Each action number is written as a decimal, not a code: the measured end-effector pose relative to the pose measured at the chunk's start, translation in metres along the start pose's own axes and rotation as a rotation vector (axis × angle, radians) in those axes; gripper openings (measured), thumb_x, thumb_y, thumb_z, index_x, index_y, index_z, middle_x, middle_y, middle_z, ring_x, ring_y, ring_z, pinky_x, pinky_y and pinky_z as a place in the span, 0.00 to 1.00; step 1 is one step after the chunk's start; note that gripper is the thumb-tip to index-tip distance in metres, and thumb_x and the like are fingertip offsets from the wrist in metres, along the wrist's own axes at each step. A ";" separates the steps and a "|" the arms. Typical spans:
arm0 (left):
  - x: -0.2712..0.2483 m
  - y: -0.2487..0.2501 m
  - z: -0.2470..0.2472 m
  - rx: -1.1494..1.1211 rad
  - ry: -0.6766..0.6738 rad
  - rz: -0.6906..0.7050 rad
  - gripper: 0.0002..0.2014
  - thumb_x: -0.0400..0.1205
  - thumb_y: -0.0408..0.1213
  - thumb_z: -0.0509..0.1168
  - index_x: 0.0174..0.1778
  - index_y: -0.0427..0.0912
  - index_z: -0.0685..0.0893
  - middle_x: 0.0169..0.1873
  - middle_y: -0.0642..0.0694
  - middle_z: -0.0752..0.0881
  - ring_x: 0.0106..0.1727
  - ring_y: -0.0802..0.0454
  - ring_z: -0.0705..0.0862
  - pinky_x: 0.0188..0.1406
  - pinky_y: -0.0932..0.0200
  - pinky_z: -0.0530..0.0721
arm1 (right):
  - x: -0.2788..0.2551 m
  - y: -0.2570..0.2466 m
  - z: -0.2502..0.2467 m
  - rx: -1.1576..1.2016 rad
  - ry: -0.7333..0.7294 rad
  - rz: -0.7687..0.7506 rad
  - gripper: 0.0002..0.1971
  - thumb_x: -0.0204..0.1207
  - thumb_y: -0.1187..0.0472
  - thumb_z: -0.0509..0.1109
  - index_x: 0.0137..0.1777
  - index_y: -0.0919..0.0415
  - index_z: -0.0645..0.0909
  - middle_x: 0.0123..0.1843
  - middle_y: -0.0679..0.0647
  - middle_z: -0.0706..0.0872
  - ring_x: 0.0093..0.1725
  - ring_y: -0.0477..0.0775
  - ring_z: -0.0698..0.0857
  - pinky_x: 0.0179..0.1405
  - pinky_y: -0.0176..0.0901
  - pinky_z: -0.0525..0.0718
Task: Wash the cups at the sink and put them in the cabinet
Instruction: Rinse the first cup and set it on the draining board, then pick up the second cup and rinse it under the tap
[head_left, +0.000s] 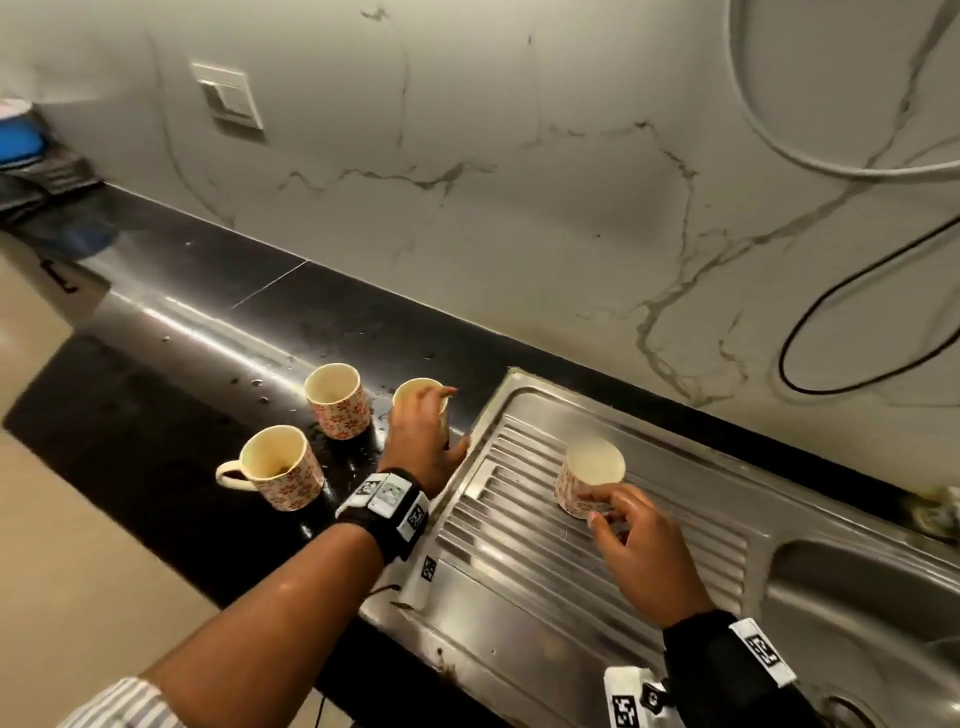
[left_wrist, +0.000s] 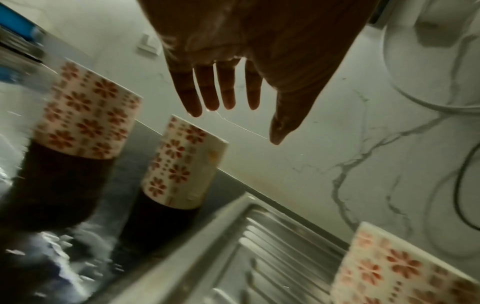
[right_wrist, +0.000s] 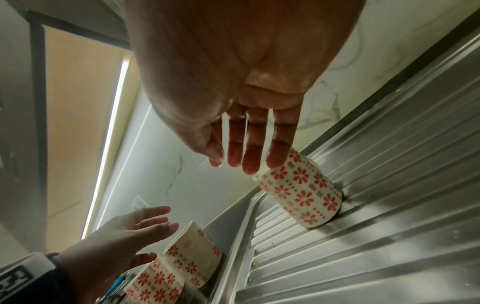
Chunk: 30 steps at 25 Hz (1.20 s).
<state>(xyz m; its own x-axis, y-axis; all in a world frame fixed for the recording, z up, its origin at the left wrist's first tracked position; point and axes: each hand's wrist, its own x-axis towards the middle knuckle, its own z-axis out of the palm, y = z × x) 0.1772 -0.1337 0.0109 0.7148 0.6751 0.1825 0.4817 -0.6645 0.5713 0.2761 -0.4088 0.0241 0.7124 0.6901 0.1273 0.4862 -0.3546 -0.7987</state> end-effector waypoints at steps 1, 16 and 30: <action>0.003 -0.011 -0.005 0.031 0.019 -0.037 0.35 0.72 0.46 0.79 0.74 0.49 0.74 0.71 0.45 0.75 0.70 0.42 0.73 0.72 0.41 0.76 | 0.002 -0.004 0.006 0.010 -0.032 -0.016 0.14 0.81 0.69 0.71 0.55 0.46 0.86 0.57 0.41 0.87 0.52 0.34 0.85 0.47 0.20 0.80; 0.021 -0.037 -0.009 -0.057 -0.057 -0.124 0.46 0.64 0.36 0.86 0.79 0.39 0.72 0.70 0.34 0.78 0.71 0.35 0.77 0.73 0.47 0.74 | -0.025 0.011 -0.026 -0.008 -0.038 0.001 0.12 0.81 0.66 0.71 0.59 0.52 0.88 0.56 0.41 0.87 0.52 0.38 0.85 0.48 0.25 0.81; -0.152 0.276 0.110 -0.347 -0.421 0.576 0.52 0.60 0.60 0.80 0.82 0.60 0.66 0.69 0.57 0.80 0.67 0.60 0.80 0.67 0.51 0.83 | -0.145 0.103 -0.159 0.257 0.101 0.105 0.50 0.62 0.45 0.86 0.82 0.37 0.62 0.78 0.40 0.73 0.76 0.42 0.75 0.71 0.44 0.79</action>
<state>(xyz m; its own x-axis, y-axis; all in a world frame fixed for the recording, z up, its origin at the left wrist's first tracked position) 0.2577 -0.4554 0.0527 0.9686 0.0313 0.2467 -0.1583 -0.6875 0.7088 0.3031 -0.6461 0.0170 0.8052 0.5871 0.0835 0.2722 -0.2408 -0.9316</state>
